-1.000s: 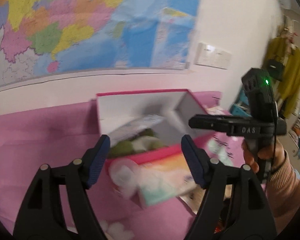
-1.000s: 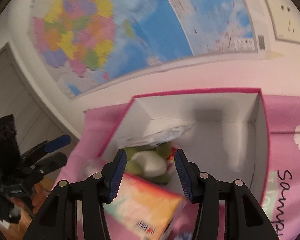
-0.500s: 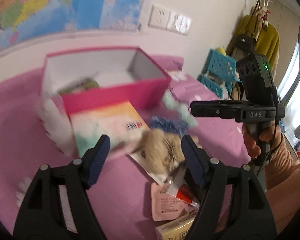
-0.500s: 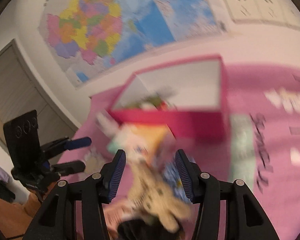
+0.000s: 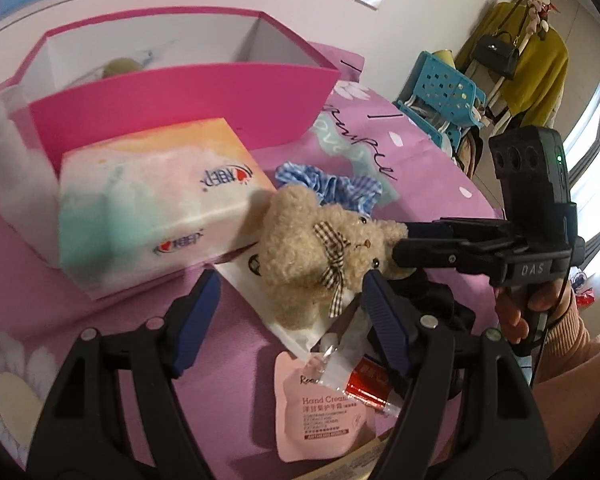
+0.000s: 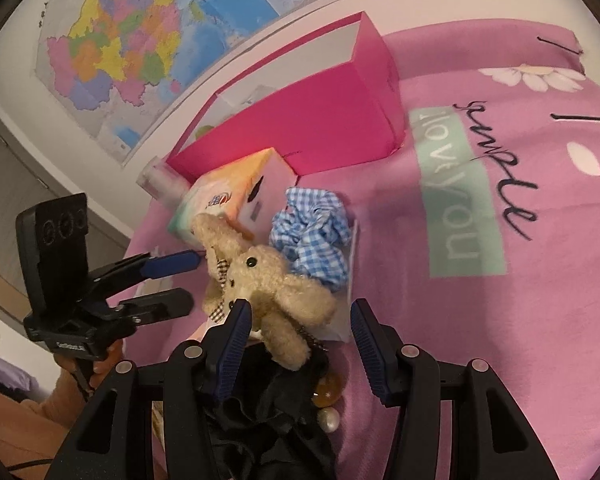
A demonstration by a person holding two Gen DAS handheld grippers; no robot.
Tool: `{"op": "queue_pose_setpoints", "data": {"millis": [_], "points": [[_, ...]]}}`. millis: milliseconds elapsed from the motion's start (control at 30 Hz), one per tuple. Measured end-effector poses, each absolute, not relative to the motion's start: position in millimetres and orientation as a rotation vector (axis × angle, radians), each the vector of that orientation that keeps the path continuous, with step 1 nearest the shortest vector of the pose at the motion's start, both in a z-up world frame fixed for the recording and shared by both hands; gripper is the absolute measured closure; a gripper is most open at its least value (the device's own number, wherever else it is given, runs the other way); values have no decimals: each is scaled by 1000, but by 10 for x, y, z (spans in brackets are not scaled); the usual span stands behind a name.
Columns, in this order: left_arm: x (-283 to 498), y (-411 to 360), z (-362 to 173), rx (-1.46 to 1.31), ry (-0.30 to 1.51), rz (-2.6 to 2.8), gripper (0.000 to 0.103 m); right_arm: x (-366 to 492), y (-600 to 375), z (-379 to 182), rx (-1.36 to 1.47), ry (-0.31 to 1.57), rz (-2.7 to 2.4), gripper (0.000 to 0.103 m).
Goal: Organize soft objects
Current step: 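Grasp the beige teddy bear with the right gripper, then lift the teddy bear into the pink box and open the right gripper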
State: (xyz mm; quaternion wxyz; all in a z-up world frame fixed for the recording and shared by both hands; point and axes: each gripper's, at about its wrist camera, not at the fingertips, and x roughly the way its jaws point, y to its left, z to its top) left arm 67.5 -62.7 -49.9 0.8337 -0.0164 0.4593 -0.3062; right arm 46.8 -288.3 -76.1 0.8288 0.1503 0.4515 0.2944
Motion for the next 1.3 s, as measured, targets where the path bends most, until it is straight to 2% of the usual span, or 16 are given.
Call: {"op": "queue_pose_setpoints", "data": {"millis": [133,233,267,500,867,1300], "points": [[719,-678,-537,-44,998,-672,40,478,-2852,-783,319,949,624,52],[741,-717,-562,-61,1012,-691,42,446,-2857,-776,317,936,625,67],[744,-742,-563,-60,1013,-692,42,443,-2860,-773,315,932,626,75],[712,-777,-528,-72,1009,-705,42,394,-2861,-721,283,906,602,86],[682,-775,-169,-115,926,-742,42,355,-2909,-248,231,787,614,86],[1122,-731,274,-97,844,-662,42,761,-2818,194,202,677,632,86]]}}
